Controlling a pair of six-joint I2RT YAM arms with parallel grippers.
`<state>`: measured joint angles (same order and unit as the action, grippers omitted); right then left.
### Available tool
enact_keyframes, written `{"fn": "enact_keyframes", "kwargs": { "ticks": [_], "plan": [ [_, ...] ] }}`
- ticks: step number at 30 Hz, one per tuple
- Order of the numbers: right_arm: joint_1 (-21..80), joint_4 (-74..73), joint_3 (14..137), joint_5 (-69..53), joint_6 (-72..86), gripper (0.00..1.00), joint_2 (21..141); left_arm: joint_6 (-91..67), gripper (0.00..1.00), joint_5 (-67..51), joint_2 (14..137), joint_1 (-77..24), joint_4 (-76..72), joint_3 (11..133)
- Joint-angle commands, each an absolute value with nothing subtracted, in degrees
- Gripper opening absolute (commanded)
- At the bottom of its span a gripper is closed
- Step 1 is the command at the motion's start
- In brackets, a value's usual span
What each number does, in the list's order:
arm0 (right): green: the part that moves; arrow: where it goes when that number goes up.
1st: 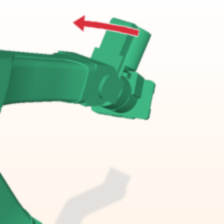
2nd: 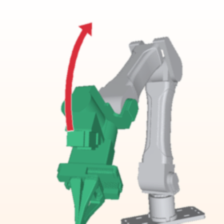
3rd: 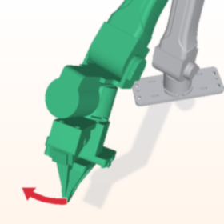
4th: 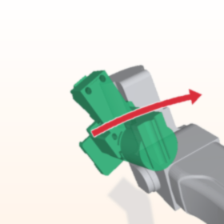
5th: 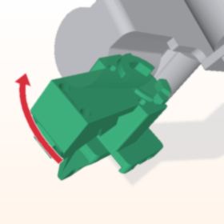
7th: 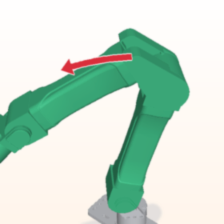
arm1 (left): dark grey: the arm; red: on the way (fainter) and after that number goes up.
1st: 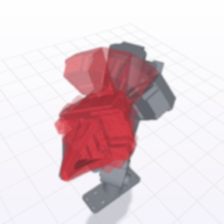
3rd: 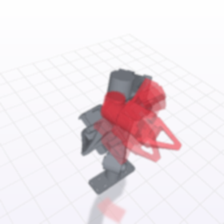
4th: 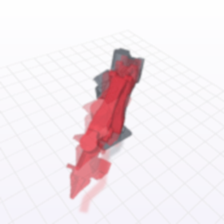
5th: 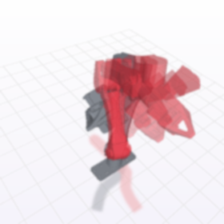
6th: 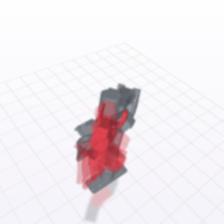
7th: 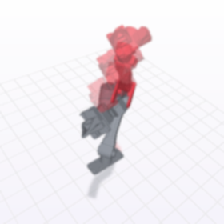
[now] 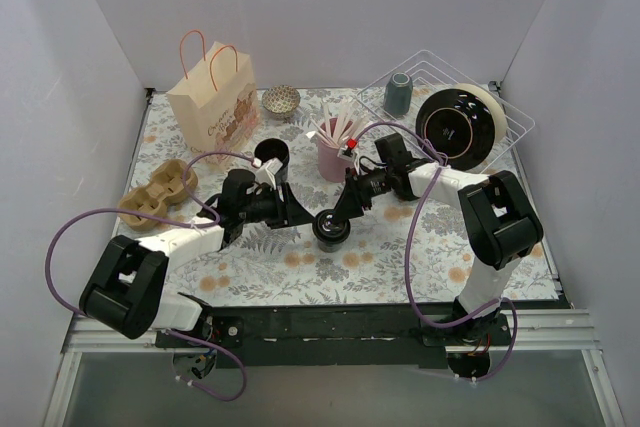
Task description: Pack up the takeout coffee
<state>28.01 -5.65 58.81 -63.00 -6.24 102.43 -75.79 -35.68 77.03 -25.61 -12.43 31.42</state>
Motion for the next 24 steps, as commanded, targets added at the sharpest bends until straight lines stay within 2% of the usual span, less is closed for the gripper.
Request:
{"fn": "enact_keyframes", "kwargs": {
  "ticks": [1, 12, 16, 20, 24],
  "plan": [
    [29.09, -13.97, 55.46, -49.13, -11.25, 0.14, 106.70, -75.50, 0.43, -36.30, 76.46, -25.49, -14.32, 29.71],
    [29.09, -12.57, 55.02, -48.78, -9.58, 0.14, 106.88, -75.85, 0.43, -36.65, 79.01, -26.37, -18.02, 28.21],
    [29.18, -11.87, 54.49, -48.43, -8.88, 0.13, 106.61, -75.32, 0.35, -33.41, 80.77, -27.86, -16.80, 27.42],
    [29.09, -9.41, 51.95, -47.46, -7.91, 0.13, 105.74, -75.94, 0.27, -24.54, 82.26, -29.18, -15.03, 24.35],
    [29.00, -5.02, 48.00, -46.23, -6.42, 0.13, 104.77, -76.90, 0.24, -19.69, 81.91, -31.28, -15.12, 21.19]
  ]
}}
